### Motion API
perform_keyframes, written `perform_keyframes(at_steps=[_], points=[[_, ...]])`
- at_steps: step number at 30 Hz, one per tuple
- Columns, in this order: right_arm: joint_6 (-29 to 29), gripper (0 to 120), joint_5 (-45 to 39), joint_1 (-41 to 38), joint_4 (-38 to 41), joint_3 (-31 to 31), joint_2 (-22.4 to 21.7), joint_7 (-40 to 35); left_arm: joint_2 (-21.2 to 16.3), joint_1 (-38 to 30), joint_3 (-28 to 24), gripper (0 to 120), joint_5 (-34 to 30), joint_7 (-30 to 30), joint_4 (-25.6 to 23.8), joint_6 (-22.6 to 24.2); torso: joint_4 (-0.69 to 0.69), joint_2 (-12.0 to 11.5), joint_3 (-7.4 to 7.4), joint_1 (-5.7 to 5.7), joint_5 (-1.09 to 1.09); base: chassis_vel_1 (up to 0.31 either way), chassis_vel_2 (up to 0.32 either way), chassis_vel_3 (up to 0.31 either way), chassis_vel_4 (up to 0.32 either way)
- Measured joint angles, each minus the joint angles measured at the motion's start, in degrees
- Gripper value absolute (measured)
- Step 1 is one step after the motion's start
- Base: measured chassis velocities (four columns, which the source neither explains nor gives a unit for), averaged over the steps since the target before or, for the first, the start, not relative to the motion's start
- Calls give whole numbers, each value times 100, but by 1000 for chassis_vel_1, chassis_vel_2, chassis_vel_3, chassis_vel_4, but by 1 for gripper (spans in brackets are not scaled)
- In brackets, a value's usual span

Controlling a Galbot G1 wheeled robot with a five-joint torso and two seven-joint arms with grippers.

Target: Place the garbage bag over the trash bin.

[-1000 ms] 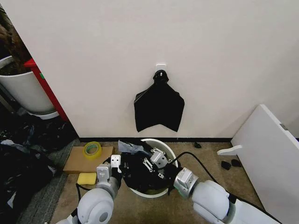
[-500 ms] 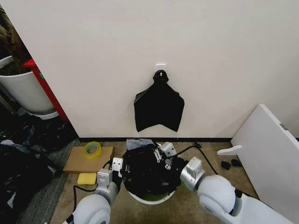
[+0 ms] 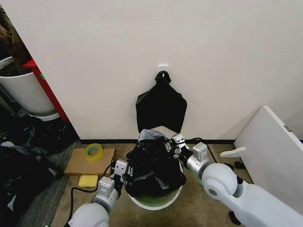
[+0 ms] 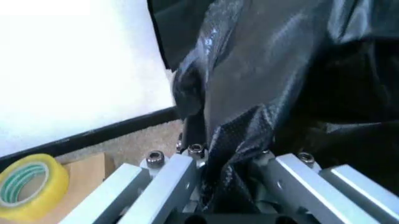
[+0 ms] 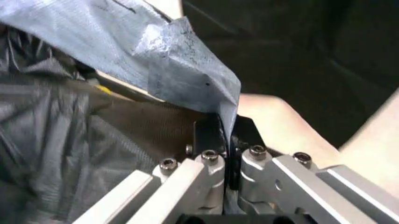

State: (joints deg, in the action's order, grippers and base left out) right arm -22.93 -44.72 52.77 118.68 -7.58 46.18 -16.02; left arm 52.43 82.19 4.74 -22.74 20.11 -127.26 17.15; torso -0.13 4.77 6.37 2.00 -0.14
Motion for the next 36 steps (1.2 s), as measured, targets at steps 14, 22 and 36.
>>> perform_keyframes(at_steps=[14,22,36], points=[[-8,0,-146,459,-347,371,-266,208,85,13,94,3,-150,-171,4,-506,-1,0,0,0,0,0,0,0,0],[206,0,-676,760,-408,720,-293,512,121,1,123,3,-548,-182,-92,-627,1,0,0,0,1,0,0,0,0],[485,44,-1442,1209,-240,1379,-360,660,148,-102,230,3,-894,29,138,-367,0,0,0,0,-1,0,0,0,0]])
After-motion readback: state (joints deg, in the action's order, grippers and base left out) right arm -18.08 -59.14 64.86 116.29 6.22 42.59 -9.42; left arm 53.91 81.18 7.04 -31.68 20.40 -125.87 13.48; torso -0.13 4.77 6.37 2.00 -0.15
